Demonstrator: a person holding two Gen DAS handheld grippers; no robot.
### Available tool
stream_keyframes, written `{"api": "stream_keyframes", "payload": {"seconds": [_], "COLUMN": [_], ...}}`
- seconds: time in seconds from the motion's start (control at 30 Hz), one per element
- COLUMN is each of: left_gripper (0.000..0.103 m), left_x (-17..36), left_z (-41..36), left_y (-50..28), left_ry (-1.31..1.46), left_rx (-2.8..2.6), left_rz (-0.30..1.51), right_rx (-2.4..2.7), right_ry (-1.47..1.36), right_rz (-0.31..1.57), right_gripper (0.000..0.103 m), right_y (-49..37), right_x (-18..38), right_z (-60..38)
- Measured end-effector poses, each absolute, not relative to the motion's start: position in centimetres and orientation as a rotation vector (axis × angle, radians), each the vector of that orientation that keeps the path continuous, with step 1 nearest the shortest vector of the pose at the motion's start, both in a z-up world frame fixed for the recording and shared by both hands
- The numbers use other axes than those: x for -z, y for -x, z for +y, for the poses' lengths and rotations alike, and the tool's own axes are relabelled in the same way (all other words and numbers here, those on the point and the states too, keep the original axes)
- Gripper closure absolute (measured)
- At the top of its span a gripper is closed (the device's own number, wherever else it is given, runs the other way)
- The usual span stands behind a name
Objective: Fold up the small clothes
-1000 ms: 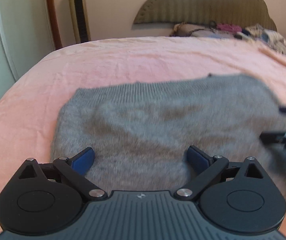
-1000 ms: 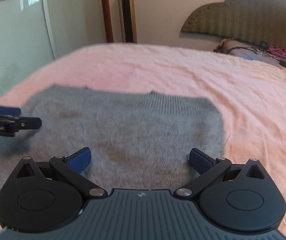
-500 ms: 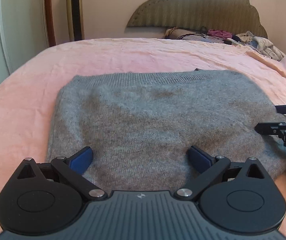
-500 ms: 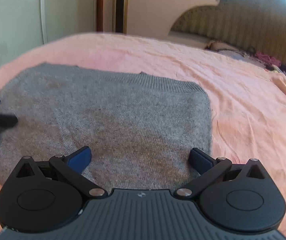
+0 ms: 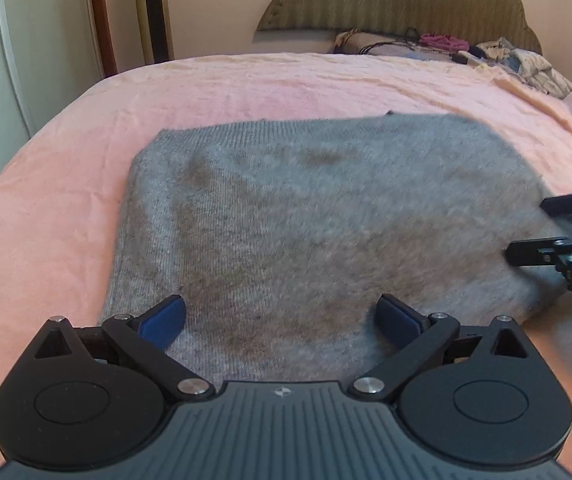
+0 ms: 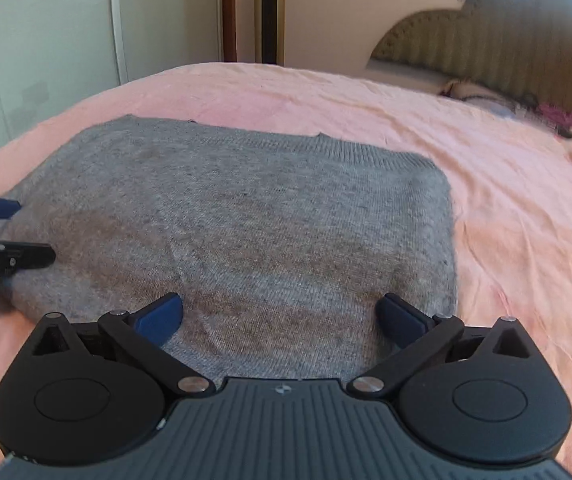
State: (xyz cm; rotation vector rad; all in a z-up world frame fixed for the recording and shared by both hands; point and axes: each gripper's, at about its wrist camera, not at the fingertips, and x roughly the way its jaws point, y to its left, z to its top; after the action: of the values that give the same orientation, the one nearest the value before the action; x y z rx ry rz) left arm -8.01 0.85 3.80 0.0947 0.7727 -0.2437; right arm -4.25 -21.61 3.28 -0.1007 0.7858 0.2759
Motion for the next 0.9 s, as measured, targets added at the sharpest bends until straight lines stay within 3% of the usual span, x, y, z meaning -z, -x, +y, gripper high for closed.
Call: {"api": "stream_keyframes", "payload": {"seconds": [0.2,0.4,0.9], "left_gripper": [0.000,0.000,0.000], "left_x": [-5.0,-1.7,-2.9], "left_z": [-1.1,-1.2,-0.7], "left_y": [2.4,-1.8,1.0], "left_ry": [-0.048,-0.019,-0.010], "left_rx": [0.169,0.071,0.077], "left_rz": [0.693,0.712,0.745], "right_rx": [-0.247,-0.041,-0.087], "right_ry": [0.046,0.053,0.074], "right_rz": [0.685,0.769,0.668], "right_gripper": [0.000,0.000,0.000], "right_y": [0.8,-6.7,-1.6], "right_x": [-7.0,-2.7,-1.9], "right_z": [-20.8,-19.9,-20.4]}}
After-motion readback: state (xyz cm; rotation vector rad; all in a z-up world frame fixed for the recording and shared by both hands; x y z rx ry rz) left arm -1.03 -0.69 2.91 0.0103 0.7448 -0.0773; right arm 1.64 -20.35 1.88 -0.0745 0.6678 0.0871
